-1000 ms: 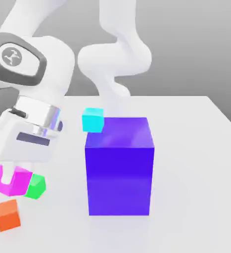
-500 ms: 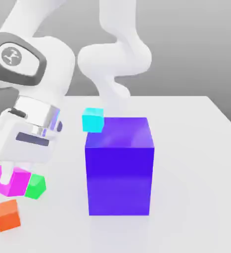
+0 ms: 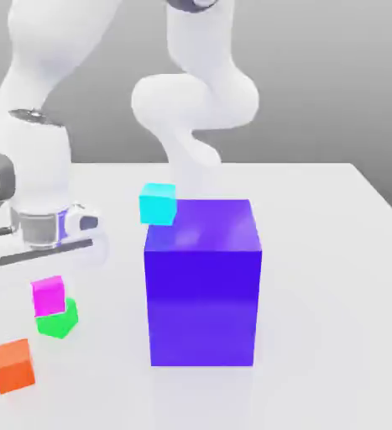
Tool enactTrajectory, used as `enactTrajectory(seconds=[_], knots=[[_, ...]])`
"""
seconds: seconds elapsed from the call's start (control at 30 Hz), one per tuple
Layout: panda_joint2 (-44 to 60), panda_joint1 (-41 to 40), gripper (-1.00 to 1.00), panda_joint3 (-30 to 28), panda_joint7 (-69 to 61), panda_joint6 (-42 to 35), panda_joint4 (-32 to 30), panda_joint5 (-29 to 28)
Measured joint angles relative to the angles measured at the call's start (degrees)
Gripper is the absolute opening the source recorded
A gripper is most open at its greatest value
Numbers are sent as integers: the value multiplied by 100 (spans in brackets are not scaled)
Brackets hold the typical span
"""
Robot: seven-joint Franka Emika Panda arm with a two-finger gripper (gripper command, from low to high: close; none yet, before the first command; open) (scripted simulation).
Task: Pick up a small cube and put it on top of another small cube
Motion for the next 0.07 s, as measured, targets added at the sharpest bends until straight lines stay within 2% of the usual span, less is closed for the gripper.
enactTrajectory(seconds=[0.07], knots=[[0, 0, 100, 0, 0, 0, 0, 0]])
